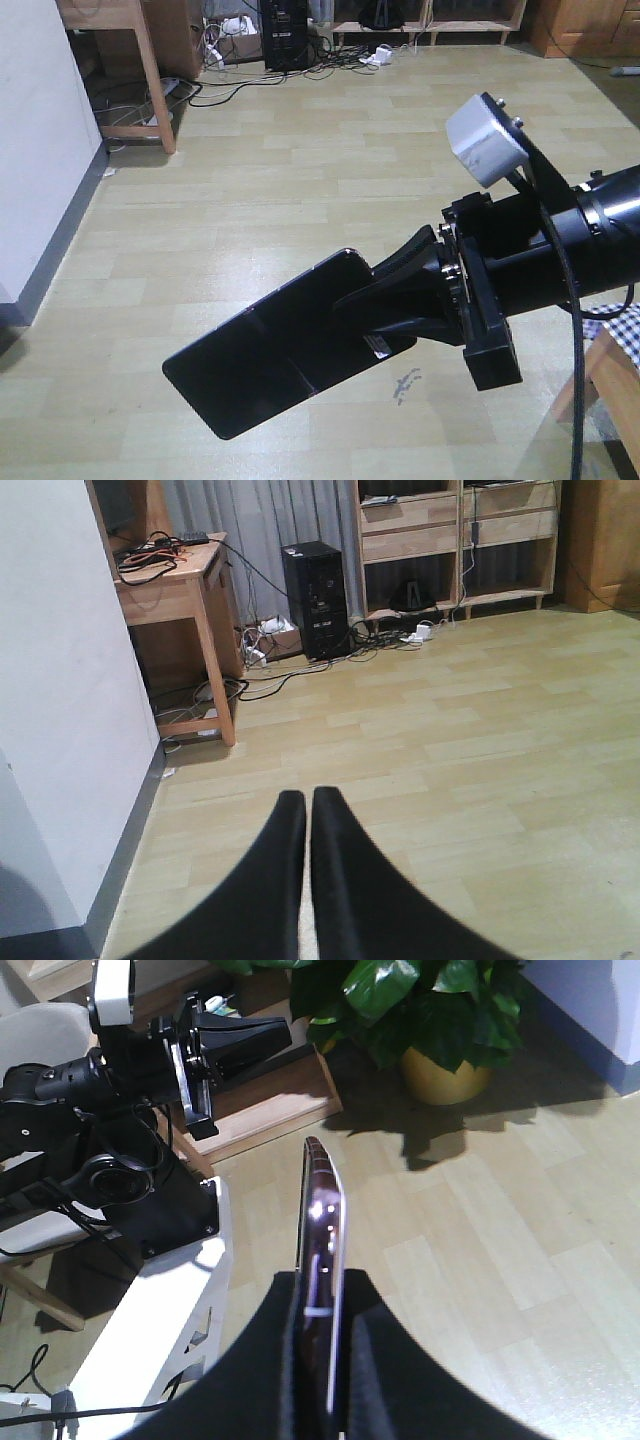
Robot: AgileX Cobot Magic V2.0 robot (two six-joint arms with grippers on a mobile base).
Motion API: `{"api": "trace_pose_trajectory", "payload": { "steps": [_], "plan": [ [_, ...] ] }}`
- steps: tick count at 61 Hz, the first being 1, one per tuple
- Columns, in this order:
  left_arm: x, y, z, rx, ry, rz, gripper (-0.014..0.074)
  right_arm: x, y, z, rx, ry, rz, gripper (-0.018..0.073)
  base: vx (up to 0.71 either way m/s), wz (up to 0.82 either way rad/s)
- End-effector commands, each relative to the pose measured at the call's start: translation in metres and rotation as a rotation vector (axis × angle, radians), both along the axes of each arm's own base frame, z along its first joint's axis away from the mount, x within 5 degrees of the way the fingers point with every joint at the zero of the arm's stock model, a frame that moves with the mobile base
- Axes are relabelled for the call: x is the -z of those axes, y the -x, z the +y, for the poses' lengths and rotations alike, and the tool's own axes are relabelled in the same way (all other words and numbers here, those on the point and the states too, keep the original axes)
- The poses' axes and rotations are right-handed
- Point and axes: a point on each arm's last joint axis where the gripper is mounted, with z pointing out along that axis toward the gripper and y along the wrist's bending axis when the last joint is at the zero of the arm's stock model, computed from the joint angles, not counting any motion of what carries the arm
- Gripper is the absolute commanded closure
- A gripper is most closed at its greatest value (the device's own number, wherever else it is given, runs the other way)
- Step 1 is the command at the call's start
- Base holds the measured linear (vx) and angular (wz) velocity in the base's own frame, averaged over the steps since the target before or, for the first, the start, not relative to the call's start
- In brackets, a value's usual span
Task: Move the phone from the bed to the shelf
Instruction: 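Keep holding the phone in the right gripper while driving toward the desk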
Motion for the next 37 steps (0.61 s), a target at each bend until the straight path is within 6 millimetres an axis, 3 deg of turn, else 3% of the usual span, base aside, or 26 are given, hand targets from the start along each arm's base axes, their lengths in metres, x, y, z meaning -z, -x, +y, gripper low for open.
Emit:
{"api": "trace_pose_trajectory", "payload": {
  "steps": [1,37],
  "plan": [
    [-0.0145,0.0008,0.0002,-0.003,0.017,-0.098,0.0595,-0.0207,0.0111,0.0010,-0.050,-0.096,-0.005,0.0561,0.23,0.03],
    [-0.0145,0.0008,0.0002,-0.003,0.017,-0.098,0.0595,-0.0207,0.0111,0.0010,-0.050,-0.096,-0.005,0.0561,0.23,0.03]
  ]
}}
